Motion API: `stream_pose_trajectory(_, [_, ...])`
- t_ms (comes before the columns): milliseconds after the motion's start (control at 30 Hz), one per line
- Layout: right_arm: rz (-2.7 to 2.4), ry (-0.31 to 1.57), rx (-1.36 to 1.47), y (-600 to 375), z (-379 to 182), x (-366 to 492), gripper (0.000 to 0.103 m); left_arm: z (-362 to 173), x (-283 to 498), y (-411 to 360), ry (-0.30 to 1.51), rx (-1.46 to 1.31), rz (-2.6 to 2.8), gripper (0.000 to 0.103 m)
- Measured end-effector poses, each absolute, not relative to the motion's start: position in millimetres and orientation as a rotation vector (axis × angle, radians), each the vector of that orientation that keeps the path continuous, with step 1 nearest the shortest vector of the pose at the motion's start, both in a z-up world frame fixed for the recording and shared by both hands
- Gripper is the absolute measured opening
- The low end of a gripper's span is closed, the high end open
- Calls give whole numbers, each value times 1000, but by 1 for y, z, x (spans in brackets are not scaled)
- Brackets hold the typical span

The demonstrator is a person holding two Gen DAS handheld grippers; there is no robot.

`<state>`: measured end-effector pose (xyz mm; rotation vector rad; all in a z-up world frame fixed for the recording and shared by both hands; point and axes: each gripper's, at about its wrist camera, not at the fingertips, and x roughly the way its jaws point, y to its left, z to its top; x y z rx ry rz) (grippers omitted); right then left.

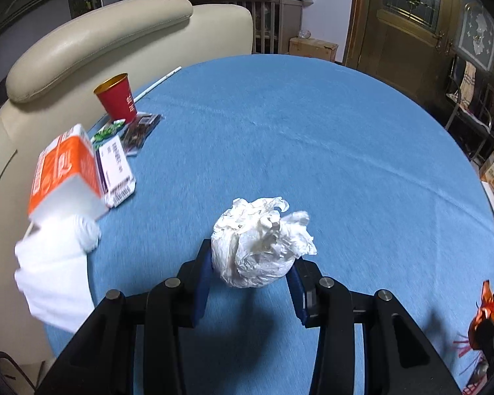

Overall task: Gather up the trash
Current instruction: 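Hold the orange package and white tissue and turn toward the wastebasket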

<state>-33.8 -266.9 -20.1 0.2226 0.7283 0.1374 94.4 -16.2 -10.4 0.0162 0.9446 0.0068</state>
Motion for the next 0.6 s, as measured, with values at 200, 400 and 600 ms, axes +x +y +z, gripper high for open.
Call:
stream_pose_trajectory(200, [113,698,224,-275,-9,-57,66,-2,64,-26,925,18,-12,44])
stream_pose_trajectory(400, [105,673,228,-277,-2,-73,66,5,47,-31,907,23,-19,44])
stream_pose_trajectory(600, [108,661,233,-277,1,-79,66,12,37,-36,888,36,-15,44])
